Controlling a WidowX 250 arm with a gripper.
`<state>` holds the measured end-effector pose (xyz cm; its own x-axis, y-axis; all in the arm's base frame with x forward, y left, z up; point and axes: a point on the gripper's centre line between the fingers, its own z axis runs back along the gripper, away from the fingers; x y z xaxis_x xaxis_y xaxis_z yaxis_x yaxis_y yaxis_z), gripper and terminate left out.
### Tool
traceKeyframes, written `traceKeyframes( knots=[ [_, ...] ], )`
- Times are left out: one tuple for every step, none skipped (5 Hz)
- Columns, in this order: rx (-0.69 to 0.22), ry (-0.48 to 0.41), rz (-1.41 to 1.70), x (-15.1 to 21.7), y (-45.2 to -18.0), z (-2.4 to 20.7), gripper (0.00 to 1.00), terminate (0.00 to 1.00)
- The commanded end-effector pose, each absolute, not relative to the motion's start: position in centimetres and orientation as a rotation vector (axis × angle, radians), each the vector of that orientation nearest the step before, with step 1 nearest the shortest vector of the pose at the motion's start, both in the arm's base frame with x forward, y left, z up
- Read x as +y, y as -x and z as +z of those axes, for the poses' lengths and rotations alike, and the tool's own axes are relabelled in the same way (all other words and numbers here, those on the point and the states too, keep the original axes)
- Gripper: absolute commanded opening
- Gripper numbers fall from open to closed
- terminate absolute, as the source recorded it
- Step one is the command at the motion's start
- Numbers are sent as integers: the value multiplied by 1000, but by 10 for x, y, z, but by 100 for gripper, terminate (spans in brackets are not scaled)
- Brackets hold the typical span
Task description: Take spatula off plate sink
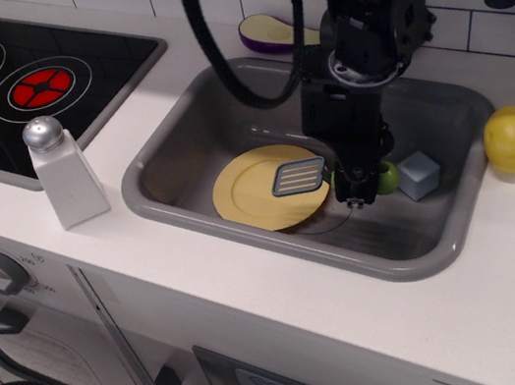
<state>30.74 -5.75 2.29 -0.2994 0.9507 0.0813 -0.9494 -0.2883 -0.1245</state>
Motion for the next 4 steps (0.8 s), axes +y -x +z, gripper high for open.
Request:
traceKeyframes(
  knots=[
    [-194, 75, 2002, -64, -313, 23, 0, 0],
    [-218, 78, 2020, -71, -306, 20, 0, 0],
    [-166, 50, 2060, -76, -304, 13, 0, 0],
    [-166, 57, 2087, -81, -301, 10, 0, 0]
  ],
)
